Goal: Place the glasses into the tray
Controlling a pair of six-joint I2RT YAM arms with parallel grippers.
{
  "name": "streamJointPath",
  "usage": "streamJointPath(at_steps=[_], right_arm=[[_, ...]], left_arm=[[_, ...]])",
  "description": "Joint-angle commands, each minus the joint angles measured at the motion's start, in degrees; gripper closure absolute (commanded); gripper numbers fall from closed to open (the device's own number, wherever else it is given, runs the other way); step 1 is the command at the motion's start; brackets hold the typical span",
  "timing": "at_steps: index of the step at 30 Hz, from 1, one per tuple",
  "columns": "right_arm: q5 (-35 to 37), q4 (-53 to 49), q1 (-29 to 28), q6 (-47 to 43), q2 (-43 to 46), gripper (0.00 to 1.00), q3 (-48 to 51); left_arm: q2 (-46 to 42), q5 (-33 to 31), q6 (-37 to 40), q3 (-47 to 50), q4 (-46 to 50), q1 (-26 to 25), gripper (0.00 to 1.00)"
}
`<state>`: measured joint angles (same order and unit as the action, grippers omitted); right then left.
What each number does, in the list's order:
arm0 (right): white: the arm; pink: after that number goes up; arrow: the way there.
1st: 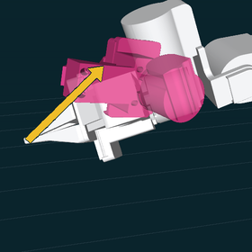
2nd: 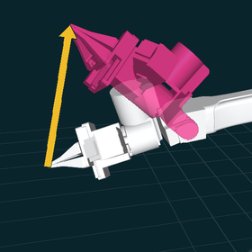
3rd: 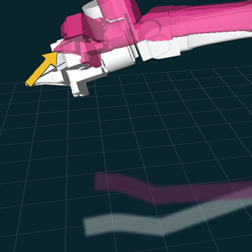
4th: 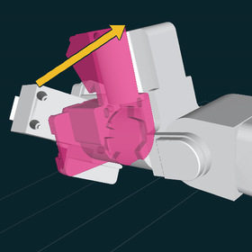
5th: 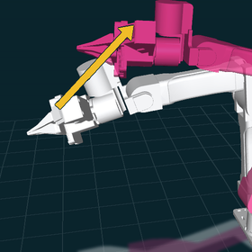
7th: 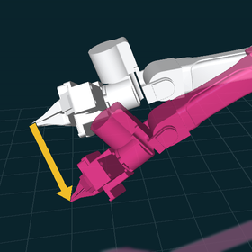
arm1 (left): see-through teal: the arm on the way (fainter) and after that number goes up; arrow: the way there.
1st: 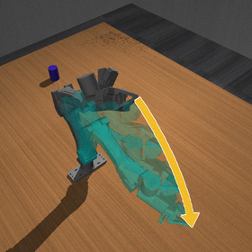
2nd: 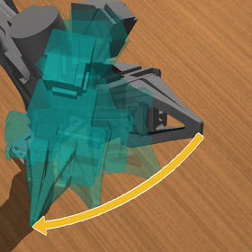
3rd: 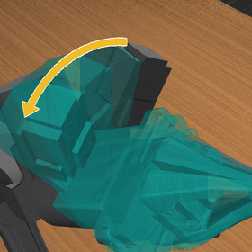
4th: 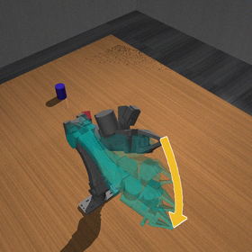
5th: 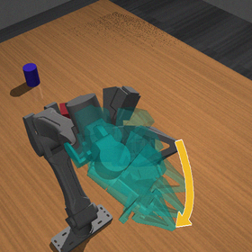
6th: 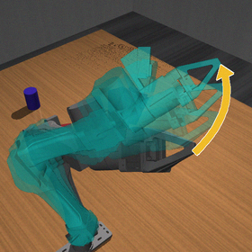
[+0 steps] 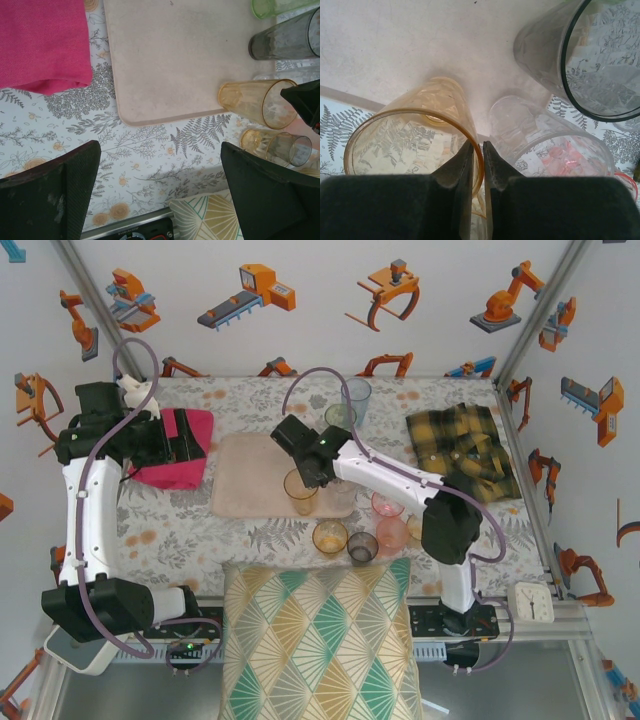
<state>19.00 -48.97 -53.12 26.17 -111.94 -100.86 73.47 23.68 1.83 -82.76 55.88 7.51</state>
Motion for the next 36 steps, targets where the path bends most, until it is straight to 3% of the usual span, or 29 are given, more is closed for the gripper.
streamJointPath(at_steps=[1,24,36], right_arm=[[0.9,-0.8,-0.4,1.0,1.8,0.81,0.1],[2.1,-4.5,-0.4,-0.8,1.4,0.74,-8.5],[6.1,-9.3,-0.4,-2.5,2.3,0.72,-15.3]], left_arm=[[-1.1,1.3,-0.8,0.3,-0.5,0.1,0.03],[-1.4,1.1,-0.8,0.3,-0.5,0.3,0.03],[-1.7,1.3,-0.8,0.8,-0.5,0.4,0.03]])
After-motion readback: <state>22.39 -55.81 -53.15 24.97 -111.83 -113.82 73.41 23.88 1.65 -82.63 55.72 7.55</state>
